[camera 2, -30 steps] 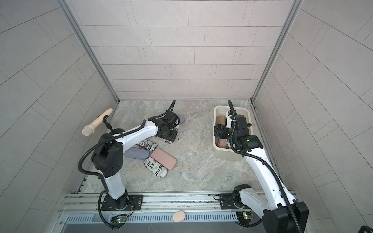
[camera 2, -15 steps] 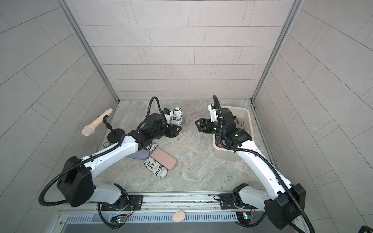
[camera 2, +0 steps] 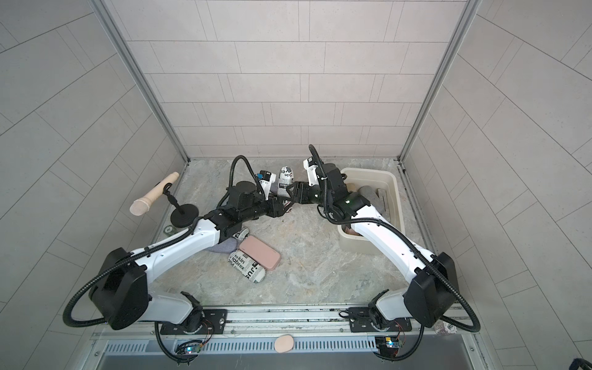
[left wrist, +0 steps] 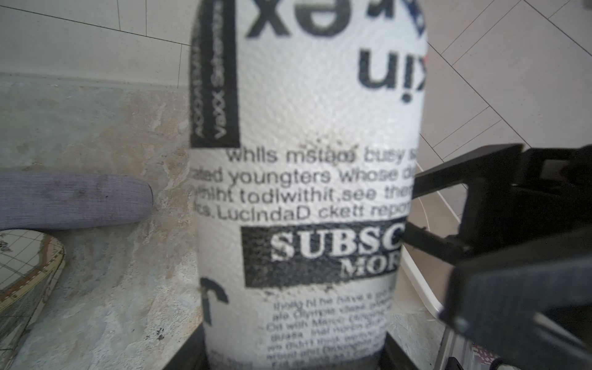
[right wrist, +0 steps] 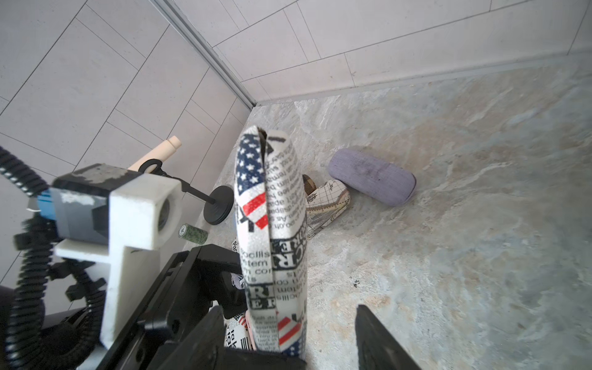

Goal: Put the glasses cases into the storage boxes
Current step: Pick up the glasses case at the center of the board.

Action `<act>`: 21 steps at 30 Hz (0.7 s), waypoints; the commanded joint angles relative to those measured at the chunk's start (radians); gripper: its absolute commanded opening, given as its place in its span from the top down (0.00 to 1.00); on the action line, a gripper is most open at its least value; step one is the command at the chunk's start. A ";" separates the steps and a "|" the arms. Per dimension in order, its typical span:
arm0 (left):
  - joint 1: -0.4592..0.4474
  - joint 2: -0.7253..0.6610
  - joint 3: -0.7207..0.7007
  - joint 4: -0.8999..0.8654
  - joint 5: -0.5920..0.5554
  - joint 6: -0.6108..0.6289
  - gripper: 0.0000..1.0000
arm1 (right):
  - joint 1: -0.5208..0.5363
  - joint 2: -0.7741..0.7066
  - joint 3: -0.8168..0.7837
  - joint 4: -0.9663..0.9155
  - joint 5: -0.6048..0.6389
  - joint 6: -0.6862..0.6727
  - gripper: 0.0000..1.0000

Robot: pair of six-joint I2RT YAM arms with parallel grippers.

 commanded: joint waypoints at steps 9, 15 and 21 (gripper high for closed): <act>-0.005 0.002 0.046 0.039 0.074 -0.001 0.41 | 0.010 0.097 0.055 0.081 -0.040 0.035 0.63; -0.005 0.001 0.025 0.074 0.078 -0.012 0.40 | 0.012 0.082 0.058 0.079 -0.051 0.049 0.83; -0.005 -0.001 0.006 0.119 0.088 -0.032 0.17 | 0.019 0.084 0.110 0.055 -0.037 0.039 0.88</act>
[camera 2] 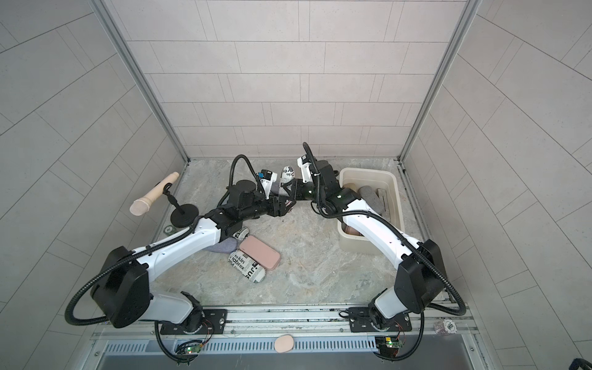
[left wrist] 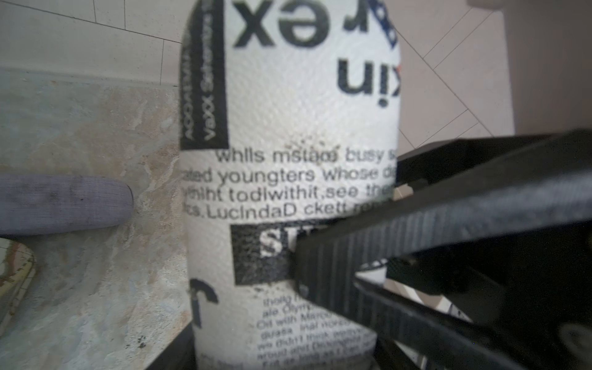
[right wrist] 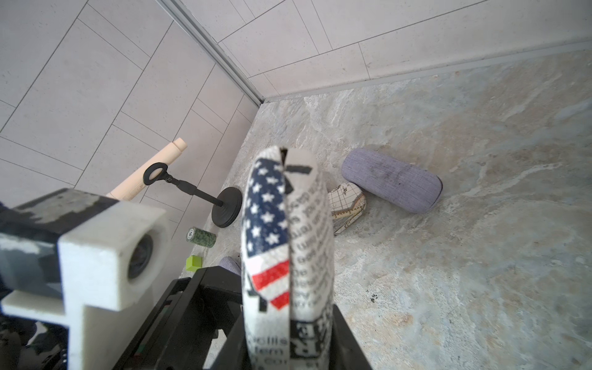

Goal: Put the glasses cases into the storage boxes
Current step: Pick up the glasses case at the center of the board, then place the glasses case in the storage box.

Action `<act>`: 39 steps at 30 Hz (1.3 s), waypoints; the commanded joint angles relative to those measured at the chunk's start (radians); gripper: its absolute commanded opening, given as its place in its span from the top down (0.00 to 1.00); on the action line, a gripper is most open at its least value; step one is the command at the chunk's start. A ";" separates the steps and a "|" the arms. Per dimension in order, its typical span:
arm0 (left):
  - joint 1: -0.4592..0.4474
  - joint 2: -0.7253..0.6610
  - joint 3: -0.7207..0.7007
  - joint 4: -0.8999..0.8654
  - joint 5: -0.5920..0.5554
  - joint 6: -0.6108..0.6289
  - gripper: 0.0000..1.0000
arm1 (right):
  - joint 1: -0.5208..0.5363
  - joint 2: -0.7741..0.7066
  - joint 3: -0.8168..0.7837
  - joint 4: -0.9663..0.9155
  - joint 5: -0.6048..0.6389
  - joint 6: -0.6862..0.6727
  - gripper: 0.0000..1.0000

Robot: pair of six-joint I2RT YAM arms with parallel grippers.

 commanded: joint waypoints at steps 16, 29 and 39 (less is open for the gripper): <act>-0.007 -0.142 -0.048 0.074 -0.110 0.046 0.00 | -0.095 -0.042 0.279 -0.287 0.219 -0.144 0.89; -0.004 -0.187 -0.021 -0.111 -0.501 0.031 0.00 | -0.378 -0.238 0.103 -0.645 0.490 -0.351 0.88; 0.000 -0.168 -0.007 -0.123 -0.480 0.025 0.00 | -0.395 -0.061 0.071 -0.640 0.683 -0.405 0.87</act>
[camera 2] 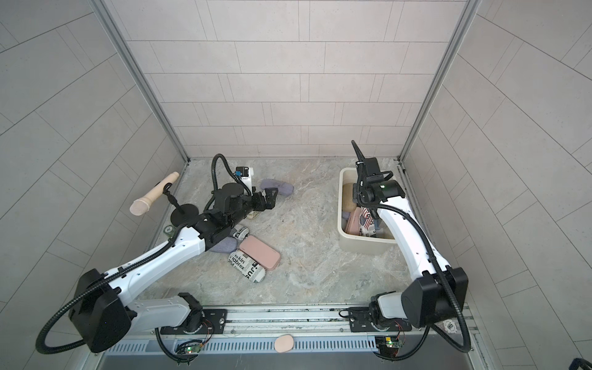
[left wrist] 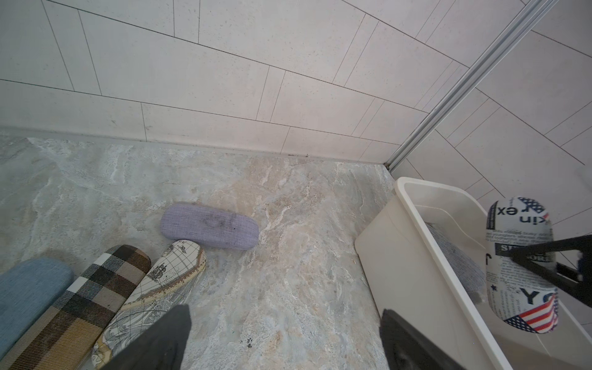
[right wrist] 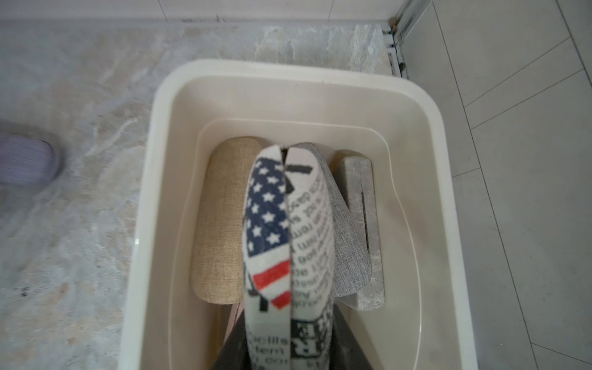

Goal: Put the glasses cases into the storage boxes
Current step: Place the glasses case in the storage box.

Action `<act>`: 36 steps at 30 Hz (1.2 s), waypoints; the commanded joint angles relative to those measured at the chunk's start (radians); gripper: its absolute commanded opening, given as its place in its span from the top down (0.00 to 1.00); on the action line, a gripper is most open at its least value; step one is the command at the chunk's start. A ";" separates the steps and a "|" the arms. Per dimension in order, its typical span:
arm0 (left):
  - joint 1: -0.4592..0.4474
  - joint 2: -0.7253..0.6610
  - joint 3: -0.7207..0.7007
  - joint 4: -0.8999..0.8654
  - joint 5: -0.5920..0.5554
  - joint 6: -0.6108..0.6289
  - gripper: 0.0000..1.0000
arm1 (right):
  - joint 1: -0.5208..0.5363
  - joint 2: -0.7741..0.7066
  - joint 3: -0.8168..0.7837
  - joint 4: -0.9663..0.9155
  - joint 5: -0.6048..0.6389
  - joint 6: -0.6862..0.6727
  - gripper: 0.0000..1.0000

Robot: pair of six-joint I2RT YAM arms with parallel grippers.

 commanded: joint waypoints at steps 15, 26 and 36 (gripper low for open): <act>0.002 0.002 0.037 -0.026 -0.023 0.021 0.00 | -0.018 0.357 0.234 -0.072 0.030 -0.004 0.64; 0.001 -0.010 0.039 -0.031 -0.029 0.027 0.00 | -0.018 0.135 0.087 0.029 -0.191 0.060 0.45; 0.003 -0.012 0.043 -0.037 -0.024 0.024 0.00 | -0.054 0.080 -0.073 0.100 -0.119 0.097 0.87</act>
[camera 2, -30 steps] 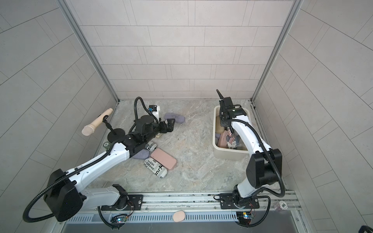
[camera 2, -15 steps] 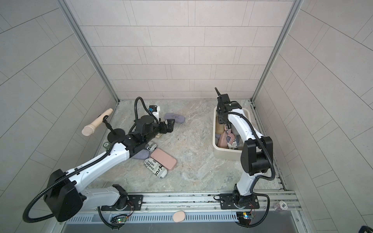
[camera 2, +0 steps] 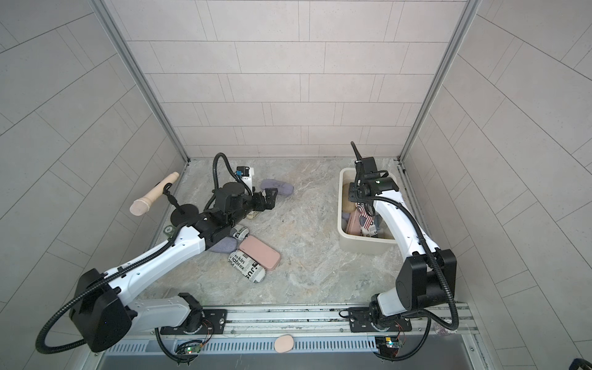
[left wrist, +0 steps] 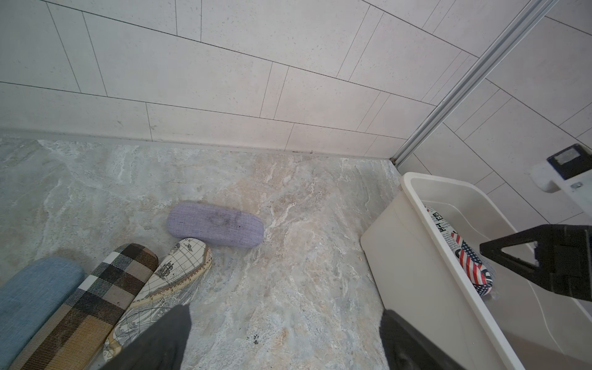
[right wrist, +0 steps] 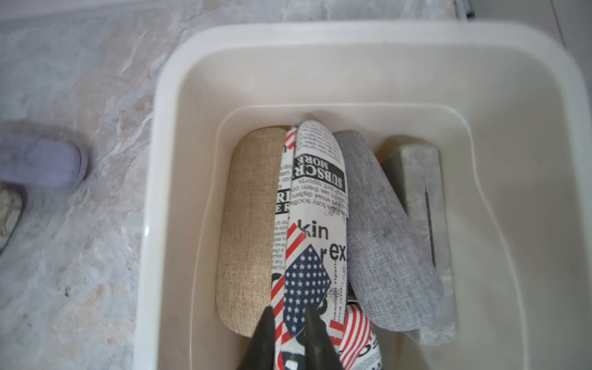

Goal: Put the glasses cases into the storage boxes
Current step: Place the glasses case in the storage box.

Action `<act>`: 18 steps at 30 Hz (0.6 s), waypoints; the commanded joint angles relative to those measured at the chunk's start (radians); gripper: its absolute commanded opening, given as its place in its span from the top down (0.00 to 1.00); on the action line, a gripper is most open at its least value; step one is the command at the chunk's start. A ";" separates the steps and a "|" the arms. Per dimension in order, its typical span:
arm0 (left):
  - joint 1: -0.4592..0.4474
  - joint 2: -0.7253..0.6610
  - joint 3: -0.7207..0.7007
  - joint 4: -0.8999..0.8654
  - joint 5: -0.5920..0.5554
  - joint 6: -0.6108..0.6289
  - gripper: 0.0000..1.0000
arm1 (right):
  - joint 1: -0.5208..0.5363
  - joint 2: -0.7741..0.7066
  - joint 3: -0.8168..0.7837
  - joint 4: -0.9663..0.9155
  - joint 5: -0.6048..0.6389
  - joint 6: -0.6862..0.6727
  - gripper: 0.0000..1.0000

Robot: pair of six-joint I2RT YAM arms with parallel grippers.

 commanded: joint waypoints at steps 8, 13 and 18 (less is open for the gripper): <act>0.002 -0.009 0.032 -0.026 -0.059 0.035 0.00 | -0.016 0.001 -0.160 0.075 -0.011 0.037 0.89; 0.002 -0.012 0.052 -0.060 -0.100 0.075 0.00 | -0.016 -0.089 -0.131 0.063 -0.048 0.036 0.74; 0.001 -0.012 0.093 -0.140 -0.232 0.067 0.00 | -0.010 -0.197 -0.119 0.064 -0.125 0.047 0.55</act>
